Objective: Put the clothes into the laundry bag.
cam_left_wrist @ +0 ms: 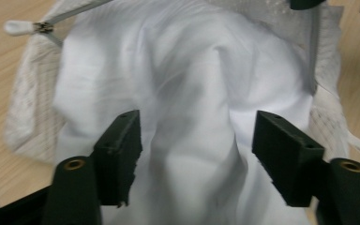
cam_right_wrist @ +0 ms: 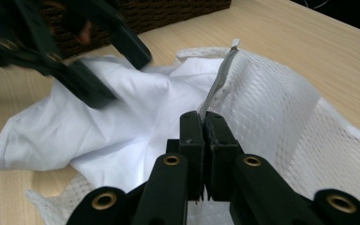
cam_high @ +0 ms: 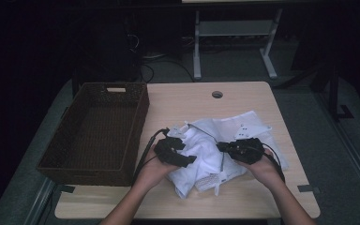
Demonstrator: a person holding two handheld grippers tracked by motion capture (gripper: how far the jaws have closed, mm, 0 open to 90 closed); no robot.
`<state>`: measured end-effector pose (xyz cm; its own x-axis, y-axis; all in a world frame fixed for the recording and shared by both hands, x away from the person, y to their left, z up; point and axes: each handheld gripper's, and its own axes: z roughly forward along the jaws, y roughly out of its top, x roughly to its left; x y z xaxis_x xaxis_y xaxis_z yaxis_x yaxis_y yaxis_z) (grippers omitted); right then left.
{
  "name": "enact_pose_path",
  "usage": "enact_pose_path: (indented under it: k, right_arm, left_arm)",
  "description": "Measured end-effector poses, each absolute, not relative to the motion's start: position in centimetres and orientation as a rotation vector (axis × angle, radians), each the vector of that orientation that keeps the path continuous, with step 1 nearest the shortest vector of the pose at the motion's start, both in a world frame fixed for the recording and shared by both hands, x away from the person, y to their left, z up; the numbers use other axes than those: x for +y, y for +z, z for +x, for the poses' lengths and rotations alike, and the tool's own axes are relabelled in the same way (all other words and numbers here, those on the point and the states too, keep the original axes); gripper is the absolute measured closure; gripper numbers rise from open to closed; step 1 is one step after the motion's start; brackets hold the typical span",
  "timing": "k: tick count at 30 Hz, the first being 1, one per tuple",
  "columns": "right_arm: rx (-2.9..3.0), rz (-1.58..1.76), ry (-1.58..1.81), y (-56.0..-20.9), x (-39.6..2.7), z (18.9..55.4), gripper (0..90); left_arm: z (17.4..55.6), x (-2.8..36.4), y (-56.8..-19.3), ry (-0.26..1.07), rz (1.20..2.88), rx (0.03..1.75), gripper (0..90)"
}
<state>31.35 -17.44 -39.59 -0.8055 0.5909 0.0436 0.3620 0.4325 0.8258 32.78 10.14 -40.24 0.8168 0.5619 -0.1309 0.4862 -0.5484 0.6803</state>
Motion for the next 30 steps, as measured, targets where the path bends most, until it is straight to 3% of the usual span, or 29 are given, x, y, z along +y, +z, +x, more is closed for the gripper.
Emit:
enact_pose_path:
  k: [8,21,25,28,30]
  right_arm:
    - [2.439,0.843,1.293,-40.0,-18.0,31.4,86.5]
    - [2.457,0.839,1.267,-40.5,-17.9,31.5,86.5]
    - [2.458,0.838,1.264,-40.5,-17.8,31.5,86.4]
    - [2.458,0.843,1.264,-40.5,-17.8,31.5,86.4]
    - [2.457,0.842,1.263,-40.6,-17.8,31.5,86.4]
  left_arm:
    - [31.8,11.6,-42.2,0.102,2.379,0.736,13.3]
    - [32.2,11.0,-45.1,0.032,2.473,0.678,11.5]
    - [32.0,10.9,-45.1,0.092,2.496,0.668,17.6]
    - [31.9,11.0,-44.9,0.125,2.508,0.660,30.0]
    - [32.0,11.2,-44.7,0.064,2.499,0.657,44.7]
